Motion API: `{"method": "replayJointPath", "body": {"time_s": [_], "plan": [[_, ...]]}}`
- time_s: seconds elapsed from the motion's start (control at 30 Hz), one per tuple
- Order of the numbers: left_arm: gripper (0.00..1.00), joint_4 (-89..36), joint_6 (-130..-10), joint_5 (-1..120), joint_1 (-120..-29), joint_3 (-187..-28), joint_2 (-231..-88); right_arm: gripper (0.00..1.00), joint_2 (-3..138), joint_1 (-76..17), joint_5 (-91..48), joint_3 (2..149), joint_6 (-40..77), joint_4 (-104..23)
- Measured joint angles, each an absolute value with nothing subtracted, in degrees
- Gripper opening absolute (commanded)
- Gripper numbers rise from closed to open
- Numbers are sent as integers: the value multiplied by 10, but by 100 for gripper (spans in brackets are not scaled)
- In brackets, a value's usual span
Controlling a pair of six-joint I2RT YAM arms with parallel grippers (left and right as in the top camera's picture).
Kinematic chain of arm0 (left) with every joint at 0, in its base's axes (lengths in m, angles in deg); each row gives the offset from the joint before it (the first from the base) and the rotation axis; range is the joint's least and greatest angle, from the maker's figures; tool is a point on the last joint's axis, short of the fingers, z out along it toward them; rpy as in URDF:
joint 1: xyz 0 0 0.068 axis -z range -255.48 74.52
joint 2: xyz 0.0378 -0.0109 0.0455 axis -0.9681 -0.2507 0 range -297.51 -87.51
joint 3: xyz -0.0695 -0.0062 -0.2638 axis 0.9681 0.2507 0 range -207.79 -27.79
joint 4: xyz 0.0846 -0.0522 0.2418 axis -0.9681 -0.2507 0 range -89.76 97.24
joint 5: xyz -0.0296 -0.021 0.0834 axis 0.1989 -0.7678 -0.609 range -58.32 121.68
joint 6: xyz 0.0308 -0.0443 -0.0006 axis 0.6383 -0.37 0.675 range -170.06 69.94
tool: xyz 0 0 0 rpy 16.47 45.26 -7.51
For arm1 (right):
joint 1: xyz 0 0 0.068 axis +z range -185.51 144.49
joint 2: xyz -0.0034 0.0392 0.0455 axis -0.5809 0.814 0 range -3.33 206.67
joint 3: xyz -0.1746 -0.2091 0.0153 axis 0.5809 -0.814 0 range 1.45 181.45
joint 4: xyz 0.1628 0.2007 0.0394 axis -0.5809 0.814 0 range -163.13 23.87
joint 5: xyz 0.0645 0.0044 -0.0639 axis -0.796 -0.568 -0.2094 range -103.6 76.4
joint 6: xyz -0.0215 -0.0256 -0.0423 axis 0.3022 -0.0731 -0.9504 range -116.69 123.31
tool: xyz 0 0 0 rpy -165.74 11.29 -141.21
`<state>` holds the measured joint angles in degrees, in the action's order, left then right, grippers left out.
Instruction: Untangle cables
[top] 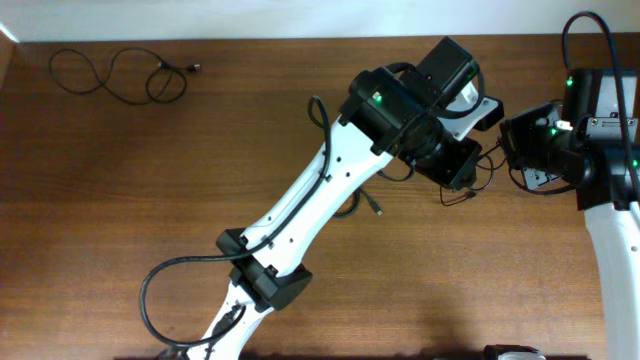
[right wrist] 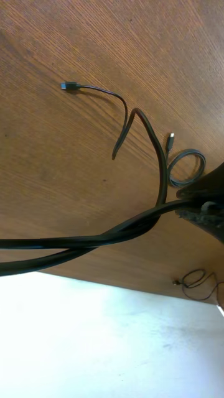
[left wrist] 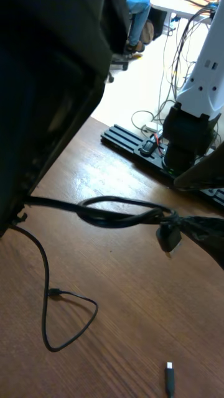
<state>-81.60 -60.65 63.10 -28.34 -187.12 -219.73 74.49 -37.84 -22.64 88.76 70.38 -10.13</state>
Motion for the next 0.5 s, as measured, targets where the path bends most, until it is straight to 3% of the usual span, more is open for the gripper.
{"method": "replayJointPath", "body": {"time_s": [0.5], "plan": [[13,-796,-607,626,-297,-1872,-2222,4,745,-378,-226,888,704,-99]]}}
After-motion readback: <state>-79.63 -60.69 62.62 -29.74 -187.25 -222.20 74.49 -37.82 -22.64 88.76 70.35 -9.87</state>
